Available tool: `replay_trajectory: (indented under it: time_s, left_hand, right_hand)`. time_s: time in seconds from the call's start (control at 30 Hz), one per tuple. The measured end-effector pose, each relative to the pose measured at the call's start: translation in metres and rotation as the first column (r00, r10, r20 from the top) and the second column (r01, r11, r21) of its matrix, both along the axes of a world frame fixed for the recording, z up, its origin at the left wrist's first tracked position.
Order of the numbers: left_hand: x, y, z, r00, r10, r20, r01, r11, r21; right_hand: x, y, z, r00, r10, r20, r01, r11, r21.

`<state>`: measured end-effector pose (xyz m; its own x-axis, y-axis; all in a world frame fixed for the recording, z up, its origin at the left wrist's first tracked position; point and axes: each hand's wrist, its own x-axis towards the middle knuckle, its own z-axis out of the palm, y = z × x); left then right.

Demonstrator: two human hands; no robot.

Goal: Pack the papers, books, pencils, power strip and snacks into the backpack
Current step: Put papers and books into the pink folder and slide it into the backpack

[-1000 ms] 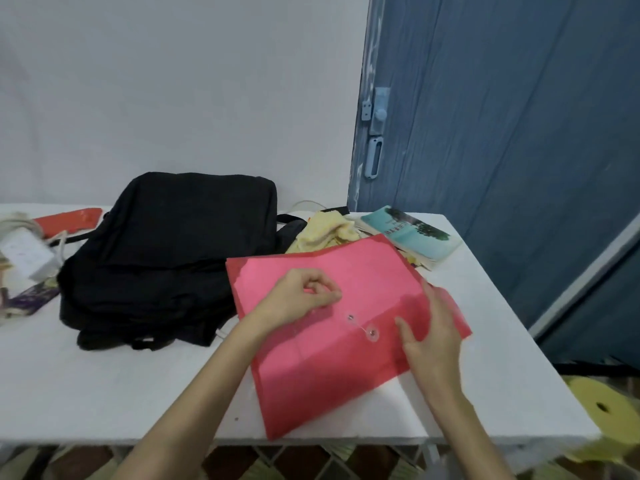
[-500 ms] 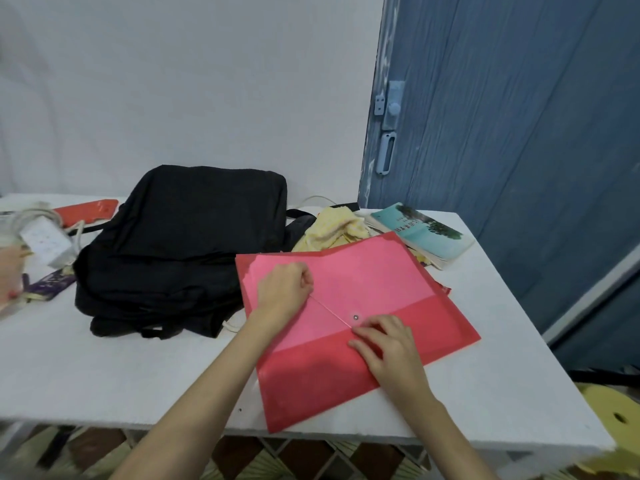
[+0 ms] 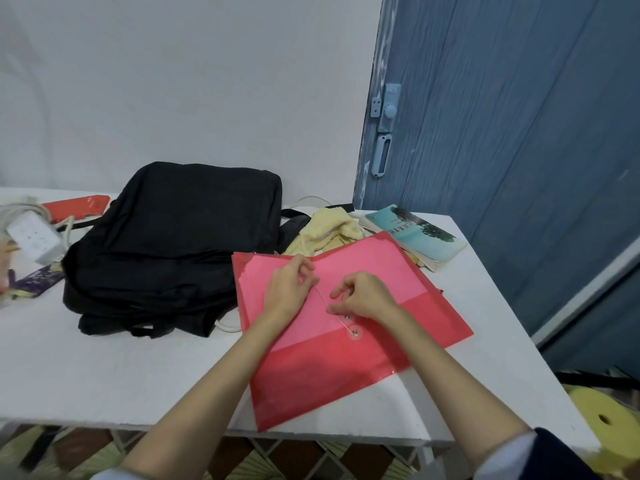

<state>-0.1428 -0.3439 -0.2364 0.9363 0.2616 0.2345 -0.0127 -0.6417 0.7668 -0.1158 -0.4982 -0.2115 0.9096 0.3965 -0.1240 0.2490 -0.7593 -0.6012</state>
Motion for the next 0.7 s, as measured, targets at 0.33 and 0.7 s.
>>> replay_trajectory:
  time_s: [0.33,0.7]
  left_hand:
    - [-0.013,-0.007,-0.006,0.993,0.017,0.116,0.005,0.982,-0.190]
    - [-0.037,-0.026,-0.028,0.948,-0.305,0.092,0.293,0.948,0.125]
  right_hand:
    - [0.002,0.007,-0.016,0.977,-0.057,0.205,0.062,0.998,-0.017]
    - [0.013,-0.022,-0.019,0.915,-0.229,0.332,0.247,0.969,-0.013]
